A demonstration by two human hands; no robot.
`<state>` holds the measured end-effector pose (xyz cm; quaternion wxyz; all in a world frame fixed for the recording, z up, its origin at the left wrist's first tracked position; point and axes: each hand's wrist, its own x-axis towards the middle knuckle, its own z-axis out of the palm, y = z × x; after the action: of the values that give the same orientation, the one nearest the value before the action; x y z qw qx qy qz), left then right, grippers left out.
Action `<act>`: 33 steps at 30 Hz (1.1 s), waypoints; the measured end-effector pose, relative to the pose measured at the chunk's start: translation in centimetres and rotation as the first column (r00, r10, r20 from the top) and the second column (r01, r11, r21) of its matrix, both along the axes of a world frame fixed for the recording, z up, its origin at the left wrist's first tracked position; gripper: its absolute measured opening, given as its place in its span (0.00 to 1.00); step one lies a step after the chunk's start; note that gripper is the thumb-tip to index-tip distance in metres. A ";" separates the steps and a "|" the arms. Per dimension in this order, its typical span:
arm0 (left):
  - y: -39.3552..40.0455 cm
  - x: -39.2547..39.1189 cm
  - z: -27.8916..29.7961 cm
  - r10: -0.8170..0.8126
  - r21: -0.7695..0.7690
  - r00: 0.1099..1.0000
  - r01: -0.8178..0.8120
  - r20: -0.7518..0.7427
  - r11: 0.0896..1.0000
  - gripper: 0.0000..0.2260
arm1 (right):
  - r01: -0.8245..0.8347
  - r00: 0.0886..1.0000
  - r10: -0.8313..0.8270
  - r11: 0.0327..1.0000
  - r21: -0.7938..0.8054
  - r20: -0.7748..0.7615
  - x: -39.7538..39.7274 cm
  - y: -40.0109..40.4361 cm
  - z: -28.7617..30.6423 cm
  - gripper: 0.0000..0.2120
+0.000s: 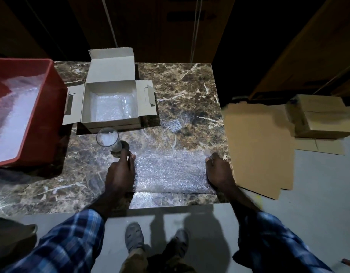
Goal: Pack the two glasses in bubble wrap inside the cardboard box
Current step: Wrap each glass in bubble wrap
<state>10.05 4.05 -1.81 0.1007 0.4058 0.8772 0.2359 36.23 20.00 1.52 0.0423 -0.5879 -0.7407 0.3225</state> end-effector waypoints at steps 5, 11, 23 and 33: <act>0.1 0.0 -0.1 0.003 -0.063 1.000 -0.005 -0.031 0.998 0.18 | 0.014 0.998 -0.018 0.998 0.062 0.055 -0.5 -0.7 -0.5 0.12; 0.3 0.2 -0.1 0.010 -0.091 0.997 -0.017 -0.074 0.996 0.16 | 0.029 0.994 -0.040 0.994 0.105 0.098 -0.4 -1.3 -0.4 0.12; -3.1 4.2 2.3 -0.123 0.202 0.937 0.196 -0.327 0.960 0.13 | -0.246 0.965 0.165 0.835 0.491 0.203 -3.0 -5.8 -1.3 0.20; 0.7 6.1 -2.5 -0.532 -0.200 0.832 0.500 -0.160 0.843 0.24 | -0.428 0.903 0.385 0.841 0.332 0.190 -6.3 -8.0 -6.2 0.26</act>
<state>16.13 4.72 -4.36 0.0983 0.6415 0.7555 0.0894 29.94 11.95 -4.67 0.0384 -0.4166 -0.8965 0.1459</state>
